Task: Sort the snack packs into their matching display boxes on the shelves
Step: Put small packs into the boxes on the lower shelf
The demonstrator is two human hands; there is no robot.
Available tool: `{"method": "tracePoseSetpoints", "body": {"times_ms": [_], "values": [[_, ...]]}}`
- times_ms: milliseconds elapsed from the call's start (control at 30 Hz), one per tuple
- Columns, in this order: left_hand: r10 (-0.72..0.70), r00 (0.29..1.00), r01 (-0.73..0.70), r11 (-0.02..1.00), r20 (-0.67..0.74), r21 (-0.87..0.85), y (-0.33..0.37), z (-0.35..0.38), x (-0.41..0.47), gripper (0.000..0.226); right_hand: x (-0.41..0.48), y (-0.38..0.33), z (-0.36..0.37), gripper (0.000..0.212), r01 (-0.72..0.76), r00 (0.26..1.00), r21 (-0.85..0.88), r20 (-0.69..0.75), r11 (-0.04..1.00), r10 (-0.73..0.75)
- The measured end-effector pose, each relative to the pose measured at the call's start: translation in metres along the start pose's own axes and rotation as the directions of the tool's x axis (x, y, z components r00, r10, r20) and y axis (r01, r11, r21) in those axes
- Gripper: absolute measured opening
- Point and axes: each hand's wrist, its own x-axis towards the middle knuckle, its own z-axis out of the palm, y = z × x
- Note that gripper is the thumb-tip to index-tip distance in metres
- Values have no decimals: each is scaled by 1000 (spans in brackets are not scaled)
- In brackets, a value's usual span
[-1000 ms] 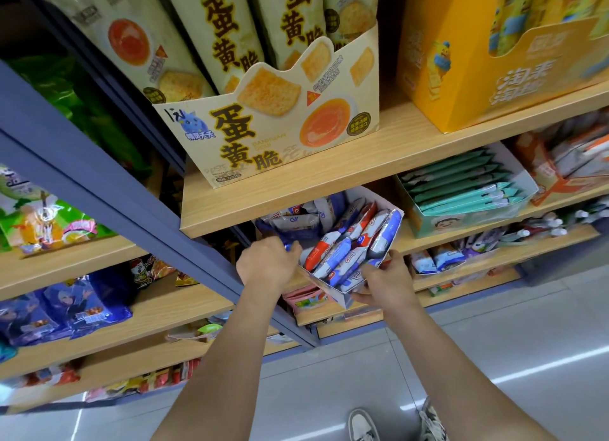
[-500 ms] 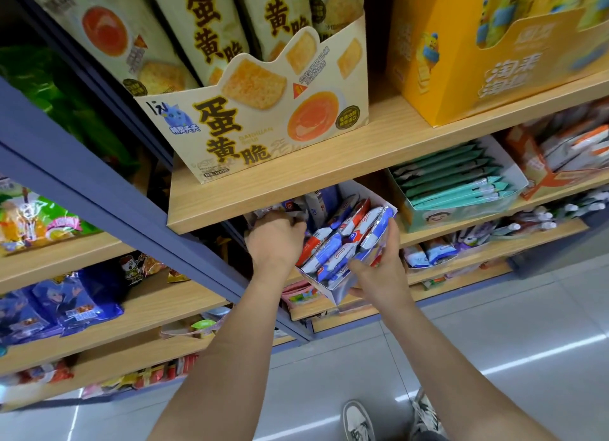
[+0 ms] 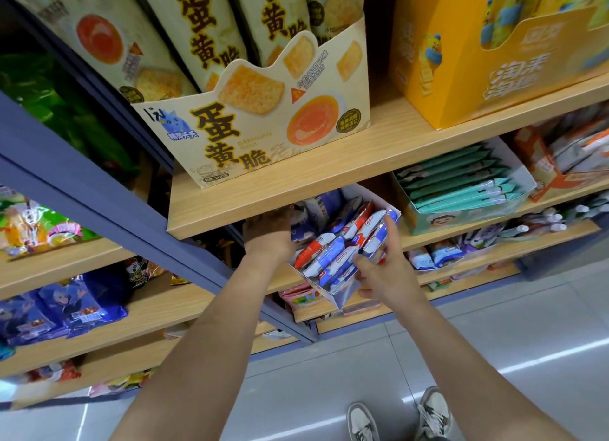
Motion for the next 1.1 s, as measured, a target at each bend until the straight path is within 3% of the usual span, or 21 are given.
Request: {"method": "tracePoseSetpoints", "body": {"times_ms": [67, 167, 300, 367, 500, 633, 767, 967, 1100], "values": [[37, 998, -37, 999, -47, 5, 2, 1, 4, 52, 2, -1, 4, 90, -19, 1000, -92, 2, 996, 19], [76, 997, -76, 997, -9, -19, 1, 3, -1, 40, 7, -7, 4, 85, 29, 998, -232, -46, 972, -40], [36, 999, -32, 995, 36, -99, 0, 7, -18, 39, 15, -20, -11, 79, 69, 993, -420, -60, 905, -103], [23, 1000, -24, 982, -9, -188, -1, 11, -27, 37, 17, -21, -17, 78, 76, 992, -460, -59, 884, -116], [-11, 976, -52, 959, -218, -280, -3, 11, -39, 31, 7, -16, -23, 77, 50, 991, -437, -88, 898, -98], [-34, 993, -10, 930, -112, -368, 23, 5, -27, 37, -13, -3, -19, 78, 56, 987, -367, -118, 929, -106], [-50, 994, -14, 839, -102, -545, 48, 6, -12, 45, -23, 5, -15, 77, 48, 986, -310, -136, 950, -94], [65, 988, -97, 966, -139, -240, 62, 10, -10, 19, -26, 6, -18, 78, 35, 985, -331, -149, 943, -89], [28, 1000, -29, 986, -13, -167, 60, 1, -1, 18, -28, 9, -22, 74, 28, 981, -341, -171, 940, -92]]}}
